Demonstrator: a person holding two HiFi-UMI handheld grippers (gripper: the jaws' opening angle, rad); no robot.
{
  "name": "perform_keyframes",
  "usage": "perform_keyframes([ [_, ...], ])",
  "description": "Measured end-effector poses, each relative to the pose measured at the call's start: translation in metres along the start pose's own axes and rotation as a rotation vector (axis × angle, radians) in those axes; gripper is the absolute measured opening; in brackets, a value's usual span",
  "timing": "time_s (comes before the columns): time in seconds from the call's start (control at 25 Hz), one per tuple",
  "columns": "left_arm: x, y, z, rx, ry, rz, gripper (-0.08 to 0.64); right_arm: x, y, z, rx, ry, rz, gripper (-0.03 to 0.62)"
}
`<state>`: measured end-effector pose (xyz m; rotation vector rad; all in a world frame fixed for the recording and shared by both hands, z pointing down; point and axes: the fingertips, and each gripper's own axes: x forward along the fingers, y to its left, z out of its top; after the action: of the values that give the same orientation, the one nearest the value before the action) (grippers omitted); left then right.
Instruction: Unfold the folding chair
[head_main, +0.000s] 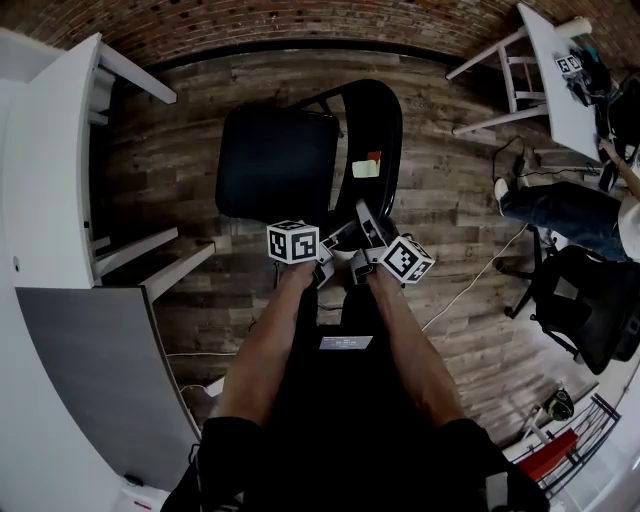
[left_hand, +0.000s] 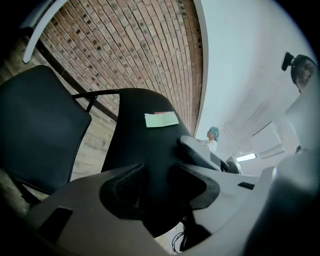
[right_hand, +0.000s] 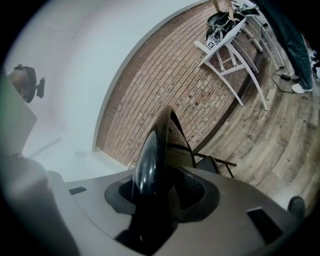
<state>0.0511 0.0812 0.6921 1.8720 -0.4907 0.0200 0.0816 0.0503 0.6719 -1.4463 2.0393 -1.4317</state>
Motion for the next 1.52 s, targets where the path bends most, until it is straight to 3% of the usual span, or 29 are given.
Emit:
perform_keyframes([
  [0.2,0.021,0.001,0.023,-0.023,-0.064,0.039,0.187,0.019,-0.009,0.027,-0.043,0.048,0.001,0.153],
  [0.44,0.033,0.005,0.035,-0.044,-0.053,0.036,0.186,0.029,-0.01,0.04,-0.047,0.068,0.055,0.155],
  [0.64,0.041,0.008,0.041,-0.056,-0.091,0.062,0.186,0.036,-0.016,0.049,-0.053,0.088,0.029,0.153],
  [0.88,0.043,0.005,0.038,-0.092,-0.068,0.005,0.184,0.037,-0.016,0.047,-0.038,0.092,0.033,0.153],
  [1.2,0.048,-0.015,0.047,-0.084,-0.061,-0.047,0.186,0.029,-0.017,0.053,-0.013,0.182,-0.011,0.153],
  [1.52,0.046,-0.02,0.04,-0.106,-0.049,-0.072,0.186,0.009,-0.015,0.06,-0.007,0.165,-0.043,0.153],
])
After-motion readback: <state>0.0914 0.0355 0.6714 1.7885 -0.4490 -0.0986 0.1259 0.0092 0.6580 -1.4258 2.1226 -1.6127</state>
